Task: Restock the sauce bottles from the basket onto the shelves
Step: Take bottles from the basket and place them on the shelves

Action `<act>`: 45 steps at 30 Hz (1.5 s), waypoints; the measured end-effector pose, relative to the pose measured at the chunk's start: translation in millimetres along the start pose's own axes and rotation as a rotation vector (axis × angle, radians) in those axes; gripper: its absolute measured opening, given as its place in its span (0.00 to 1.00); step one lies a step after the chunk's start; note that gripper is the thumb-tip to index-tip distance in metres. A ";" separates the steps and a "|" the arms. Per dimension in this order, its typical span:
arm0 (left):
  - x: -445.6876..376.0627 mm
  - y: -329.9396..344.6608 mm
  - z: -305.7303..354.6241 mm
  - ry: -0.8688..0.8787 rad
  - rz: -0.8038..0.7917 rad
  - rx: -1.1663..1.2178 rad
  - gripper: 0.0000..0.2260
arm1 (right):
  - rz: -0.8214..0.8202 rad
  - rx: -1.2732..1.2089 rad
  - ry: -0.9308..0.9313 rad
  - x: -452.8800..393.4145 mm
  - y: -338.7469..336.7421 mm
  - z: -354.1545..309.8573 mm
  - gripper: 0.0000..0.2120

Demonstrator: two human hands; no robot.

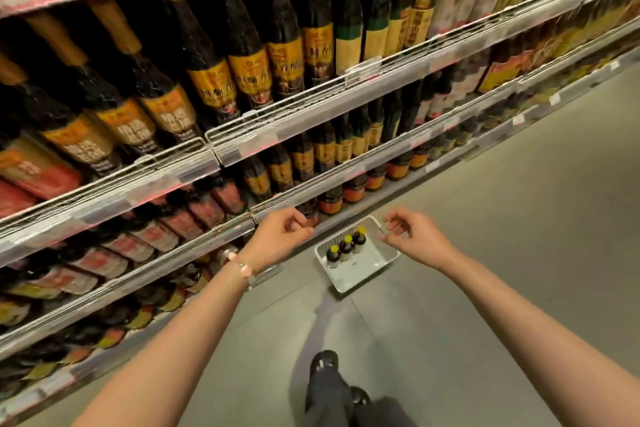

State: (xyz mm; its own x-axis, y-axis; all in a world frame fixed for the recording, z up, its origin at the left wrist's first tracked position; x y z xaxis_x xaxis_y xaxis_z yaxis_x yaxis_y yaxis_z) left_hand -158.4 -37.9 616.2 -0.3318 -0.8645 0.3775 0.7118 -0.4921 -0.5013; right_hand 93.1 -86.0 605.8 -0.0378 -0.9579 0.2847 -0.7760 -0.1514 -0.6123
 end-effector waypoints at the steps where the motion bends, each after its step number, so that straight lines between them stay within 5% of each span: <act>1: -8.3 6.1 -5.5 -0.006 0.003 0.019 0.08 | 0.002 -0.006 -0.002 -6.0 0.0 7.0 0.12; 19: -152.9 136.9 -83.6 -0.068 0.276 0.024 0.14 | -0.264 0.180 -0.203 -156.9 25.8 158.3 0.22; 30: -247.8 236.3 -231.3 -0.105 0.308 -0.005 0.24 | -0.285 0.224 -0.290 -254.0 134.2 286.6 0.23; 45: -366.8 338.5 -399.7 -0.196 0.309 -0.410 0.29 | -0.227 0.529 -0.534 -359.2 268.9 427.0 0.26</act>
State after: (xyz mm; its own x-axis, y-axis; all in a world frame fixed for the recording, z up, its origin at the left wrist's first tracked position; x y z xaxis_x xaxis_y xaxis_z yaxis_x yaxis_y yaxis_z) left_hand -43.3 71.7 -3.2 0.0037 -0.9591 0.2832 0.4449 -0.2520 -0.8594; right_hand 166.8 113.1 24.0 0.4976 -0.8570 0.1337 -0.3203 -0.3248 -0.8899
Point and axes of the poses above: each hand's wrist, its own x-axis away from the middle knuckle, its own y-axis out of the palm, z = x × y, the point moved 1 cm from there along -x, towards the middle knuckle, and after that the axes turned 5 degrees about -x, right-handed, at the moved point
